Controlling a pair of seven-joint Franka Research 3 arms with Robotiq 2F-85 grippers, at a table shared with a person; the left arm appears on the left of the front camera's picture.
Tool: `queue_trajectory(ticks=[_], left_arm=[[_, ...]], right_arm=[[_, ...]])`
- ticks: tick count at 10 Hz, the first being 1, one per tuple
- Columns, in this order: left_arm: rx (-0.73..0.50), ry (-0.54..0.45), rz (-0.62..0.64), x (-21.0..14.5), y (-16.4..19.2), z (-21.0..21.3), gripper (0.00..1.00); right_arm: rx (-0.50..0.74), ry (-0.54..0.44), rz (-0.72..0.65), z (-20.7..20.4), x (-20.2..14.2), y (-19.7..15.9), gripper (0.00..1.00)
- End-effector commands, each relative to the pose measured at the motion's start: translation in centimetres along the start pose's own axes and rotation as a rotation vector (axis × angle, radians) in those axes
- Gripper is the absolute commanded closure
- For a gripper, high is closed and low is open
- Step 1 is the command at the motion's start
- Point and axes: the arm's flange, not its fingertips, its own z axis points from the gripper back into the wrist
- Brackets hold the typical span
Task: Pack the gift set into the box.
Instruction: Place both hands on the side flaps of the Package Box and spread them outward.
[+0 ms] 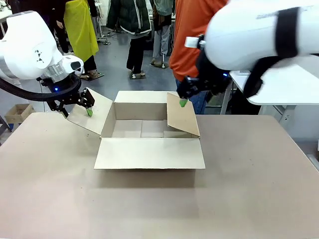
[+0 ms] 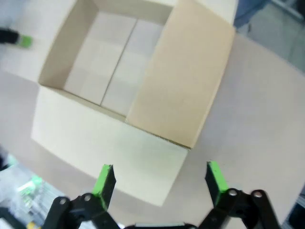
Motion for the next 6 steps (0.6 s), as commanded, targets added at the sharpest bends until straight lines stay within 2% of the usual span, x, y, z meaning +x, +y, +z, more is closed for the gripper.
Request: queue_trajectory(ticks=[1,2,3,4,5,6], left_arm=[[0.013,0.004,0.012,0.0,-0.2,0.3,0.0],[0.013,0.004,0.012,0.0,-0.2,0.3,0.0],[0.013,0.004,0.012,0.0,-0.2,0.3,0.0],[0.013,0.004,0.012,0.0,-0.2,0.3,0.0],[0.013,0.004,0.012,0.0,-0.2,0.3,0.0],[0.013,0.004,0.012,0.0,-0.2,0.3,0.0]], right_arm=[[0.052,-0.024,-0.037,0.5,-2.0,-1.8,0.0],[0.052,-0.024,-0.037,0.5,-2.0,-1.8,0.0],[0.006,0.006,0.001,-0.3,0.3,0.4,0.0],[0.004,0.086,0.05,-2.5,3.7,2.6,0.0],[-0.004,0.147,0.011,-5.1,7.6,3.9,0.0],[0.001,0.209,-0.019,-7.1,9.9,4.7,0.0]])
